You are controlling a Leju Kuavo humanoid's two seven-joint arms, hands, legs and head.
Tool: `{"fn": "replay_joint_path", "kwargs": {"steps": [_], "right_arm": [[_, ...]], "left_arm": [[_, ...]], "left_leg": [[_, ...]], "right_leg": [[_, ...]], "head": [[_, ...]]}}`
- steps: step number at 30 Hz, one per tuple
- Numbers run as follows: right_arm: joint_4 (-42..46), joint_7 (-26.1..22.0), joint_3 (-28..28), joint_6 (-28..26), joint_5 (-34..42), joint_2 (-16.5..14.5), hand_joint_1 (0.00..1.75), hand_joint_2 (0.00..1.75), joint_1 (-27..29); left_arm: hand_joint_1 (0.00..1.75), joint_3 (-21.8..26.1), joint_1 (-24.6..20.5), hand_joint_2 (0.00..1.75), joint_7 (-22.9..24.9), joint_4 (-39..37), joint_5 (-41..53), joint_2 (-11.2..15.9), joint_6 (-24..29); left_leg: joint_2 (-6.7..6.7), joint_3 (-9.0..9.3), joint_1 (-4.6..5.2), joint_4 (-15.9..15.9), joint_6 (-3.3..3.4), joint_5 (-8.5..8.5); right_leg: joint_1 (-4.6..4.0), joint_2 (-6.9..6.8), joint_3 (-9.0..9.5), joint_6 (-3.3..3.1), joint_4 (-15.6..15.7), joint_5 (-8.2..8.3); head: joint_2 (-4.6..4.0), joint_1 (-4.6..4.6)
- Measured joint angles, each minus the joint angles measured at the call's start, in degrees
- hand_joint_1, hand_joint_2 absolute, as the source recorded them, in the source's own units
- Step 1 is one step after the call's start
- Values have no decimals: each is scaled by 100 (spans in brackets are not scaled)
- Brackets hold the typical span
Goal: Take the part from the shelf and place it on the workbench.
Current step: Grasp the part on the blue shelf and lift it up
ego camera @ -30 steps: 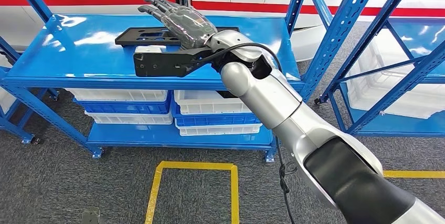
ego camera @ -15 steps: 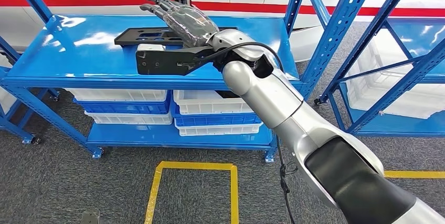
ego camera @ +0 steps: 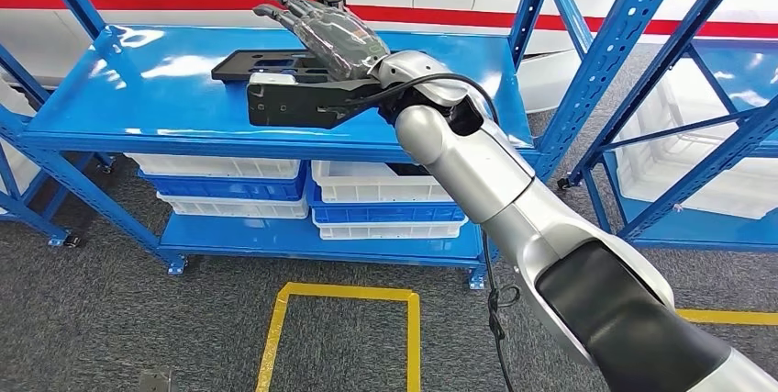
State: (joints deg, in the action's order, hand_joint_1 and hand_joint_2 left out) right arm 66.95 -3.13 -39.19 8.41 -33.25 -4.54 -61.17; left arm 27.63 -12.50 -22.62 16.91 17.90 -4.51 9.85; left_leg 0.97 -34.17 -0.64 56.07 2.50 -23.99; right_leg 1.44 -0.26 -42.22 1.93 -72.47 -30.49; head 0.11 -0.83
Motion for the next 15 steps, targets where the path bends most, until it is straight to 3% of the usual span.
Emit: {"fn": "replay_joint_path", "kwargs": {"steps": [2,4,6,9,11,13,14,15], "right_arm": [[-1,-3,5,0,1,10,0,175,-1],[-4,-10,6,-1,1,9,0,175,-6],[-14,-16,5,-2,0,9,0,175,-10],[-22,-30,3,-4,2,-18,0,175,-44],[-25,-40,0,-4,8,-38,0,175,-71],[-40,-44,-12,-4,14,-44,0,175,-64],[-50,-44,-20,-4,16,-44,0,175,-54],[-60,-45,-28,-4,16,-44,0,175,-45]], "left_arm": [[0,0,3,0,0,-2,-4,-4,-7],[0,0,-1,0,-1,-3,-26,7,-8],[0,0,2,0,-2,-4,-60,15,-7],[0,-1,-1,0,-4,-4,-99,13,-5],[0,-2,-8,0,-7,-4,-105,14,-3],[0,-2,0,0,-7,-5,-109,16,2],[0,-2,8,0,-6,-5,-110,17,6],[0,-2,15,0,-6,-6,-111,17,11]], "left_leg": [[41,15,-20,53,-76,-57],[67,0,-17,133,-170,-133],[77,-9,-17,156,-234,-169],[19,-68,-55,287,-310,-259],[-54,-353,-63,831,-356,-482],[-77,-814,-65,1591,-375,-704],[-79,-975,-64,1784,-369,-694],[-80,-1029,-62,1760,-350,-569]], "right_leg": [[44,-1,333,113,762,333],[50,14,623,120,1323,526],[10,29,681,24,1389,528],[26,33,719,-101,1392,504],[26,31,773,-169,1397,466],[-2,25,823,-229,1397,420],[-17,23,853,-249,1396,396],[-30,23,889,-259,1396,369]], "head": [[0,-1],[0,1],[0,9],[0,19],[0,28],[0,30],[0,30],[0,29]]}}
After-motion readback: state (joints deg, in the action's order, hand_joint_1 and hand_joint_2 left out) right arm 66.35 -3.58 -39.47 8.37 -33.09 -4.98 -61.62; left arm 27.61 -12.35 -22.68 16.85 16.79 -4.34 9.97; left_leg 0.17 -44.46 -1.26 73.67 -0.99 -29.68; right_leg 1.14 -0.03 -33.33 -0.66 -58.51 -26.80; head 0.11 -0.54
